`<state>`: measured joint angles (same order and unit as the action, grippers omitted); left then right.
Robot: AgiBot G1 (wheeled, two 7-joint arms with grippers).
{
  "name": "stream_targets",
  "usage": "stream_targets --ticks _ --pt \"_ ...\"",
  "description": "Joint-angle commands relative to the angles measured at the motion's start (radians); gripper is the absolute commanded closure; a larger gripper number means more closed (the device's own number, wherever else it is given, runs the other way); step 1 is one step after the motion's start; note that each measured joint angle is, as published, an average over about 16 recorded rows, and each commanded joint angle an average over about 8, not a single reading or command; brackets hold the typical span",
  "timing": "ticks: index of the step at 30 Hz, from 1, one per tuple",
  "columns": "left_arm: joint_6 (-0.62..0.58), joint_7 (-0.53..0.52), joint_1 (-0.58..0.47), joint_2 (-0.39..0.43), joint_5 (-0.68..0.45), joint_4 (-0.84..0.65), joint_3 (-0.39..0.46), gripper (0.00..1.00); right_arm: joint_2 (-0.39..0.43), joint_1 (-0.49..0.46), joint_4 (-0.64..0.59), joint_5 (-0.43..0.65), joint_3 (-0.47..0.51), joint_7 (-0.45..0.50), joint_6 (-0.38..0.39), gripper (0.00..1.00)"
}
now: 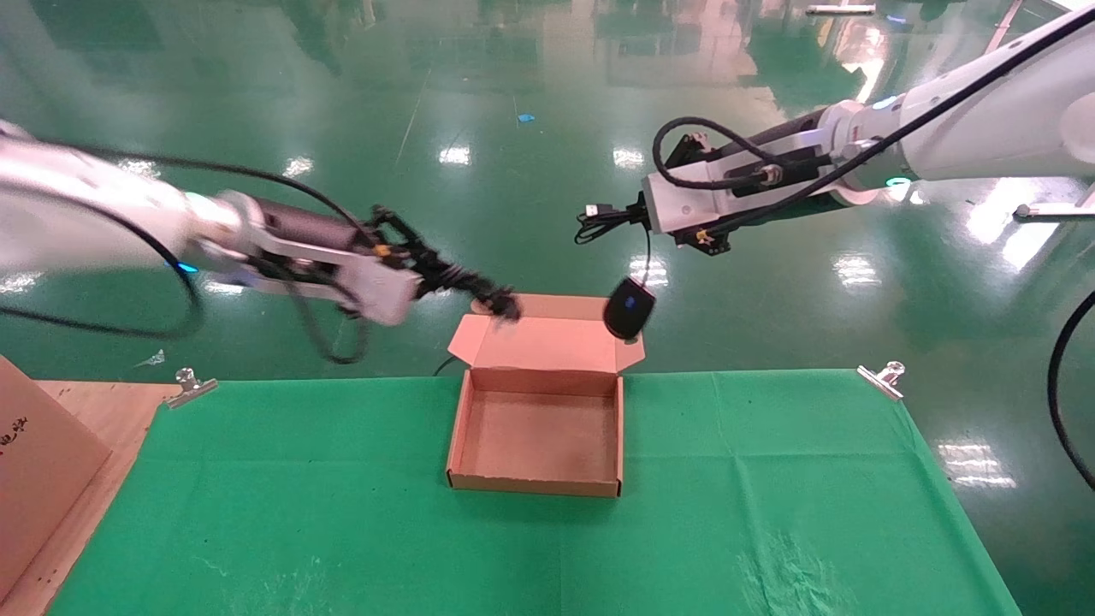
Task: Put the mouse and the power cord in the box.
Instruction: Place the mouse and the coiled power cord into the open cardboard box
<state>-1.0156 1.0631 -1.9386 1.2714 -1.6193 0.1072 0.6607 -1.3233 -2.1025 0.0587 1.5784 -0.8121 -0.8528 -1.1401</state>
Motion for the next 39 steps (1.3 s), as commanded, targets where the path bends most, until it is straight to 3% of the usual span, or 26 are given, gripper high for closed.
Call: stream_targets --ticks 1,7,12,19,31,32,33,39 --pt "0.087 0.061 0.052 0.014 0.044 0.011 -0.032 1.0 0.003 -0.007 -0.003 -0.002 0.001 0.002 -0.011 1.0" --pt "0.283 0.135 0.185 0.081 0.134 0.053 -0.088 1.0 0.027 -0.012 -0.021 -0.008 0.003 -0.007 -0.088 1.0" --pt "0.38 0.161 0.317 0.1 0.19 0.159 -0.076 1.0 0.047 -0.005 -0.035 -0.013 0.006 -0.019 -0.145 1.0" --pt "0.528 0.126 0.456 0.104 0.249 0.292 0.041 1.0 0.071 0.009 -0.047 -0.015 0.007 -0.04 -0.185 1.0" --pt "0.682 0.046 0.519 0.101 0.311 0.372 0.295 0.98 0.094 0.038 -0.059 -0.005 0.001 -0.065 -0.159 1.0" --pt "0.686 0.04 0.523 0.101 0.317 0.374 0.311 0.95 0.095 0.041 -0.06 -0.005 0.0 -0.066 -0.156 1.0" --pt "0.691 0.035 0.526 0.1 0.323 0.375 0.327 0.84 0.095 0.044 -0.061 -0.005 0.0 -0.067 -0.153 1.0" --pt "0.717 0.015 0.53 0.099 0.357 0.378 0.403 0.11 0.098 0.053 -0.062 -0.004 0.0 -0.069 -0.143 1.0"
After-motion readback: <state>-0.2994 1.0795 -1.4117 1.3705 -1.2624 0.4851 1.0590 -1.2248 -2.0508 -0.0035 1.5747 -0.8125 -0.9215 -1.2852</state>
